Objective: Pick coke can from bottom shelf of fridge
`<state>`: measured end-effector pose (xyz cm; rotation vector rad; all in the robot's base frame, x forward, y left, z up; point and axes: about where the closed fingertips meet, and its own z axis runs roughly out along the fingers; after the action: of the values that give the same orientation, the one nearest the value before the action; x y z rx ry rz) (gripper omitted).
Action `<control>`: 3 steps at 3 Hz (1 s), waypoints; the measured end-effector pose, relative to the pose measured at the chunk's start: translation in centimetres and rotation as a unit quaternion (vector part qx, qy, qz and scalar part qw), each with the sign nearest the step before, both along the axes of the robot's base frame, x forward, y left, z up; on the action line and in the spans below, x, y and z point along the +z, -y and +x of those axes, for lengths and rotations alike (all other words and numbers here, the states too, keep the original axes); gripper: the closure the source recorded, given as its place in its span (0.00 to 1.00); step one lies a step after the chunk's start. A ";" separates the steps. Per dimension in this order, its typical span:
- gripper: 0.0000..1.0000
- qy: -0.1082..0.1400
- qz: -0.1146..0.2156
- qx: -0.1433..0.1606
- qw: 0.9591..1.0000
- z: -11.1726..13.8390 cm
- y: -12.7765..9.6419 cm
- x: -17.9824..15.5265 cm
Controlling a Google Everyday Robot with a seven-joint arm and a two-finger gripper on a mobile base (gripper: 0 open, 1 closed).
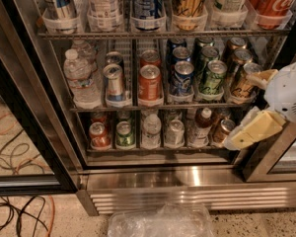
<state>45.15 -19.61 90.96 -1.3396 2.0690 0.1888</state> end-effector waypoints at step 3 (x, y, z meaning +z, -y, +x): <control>0.00 0.037 0.158 -0.079 0.984 2.8 -4.4 2.0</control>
Offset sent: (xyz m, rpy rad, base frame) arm 0.0104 0.0285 -0.0024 0.1980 -0.0131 -0.0985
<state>47.95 -15.18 92.95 -0.9733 1.9731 0.3745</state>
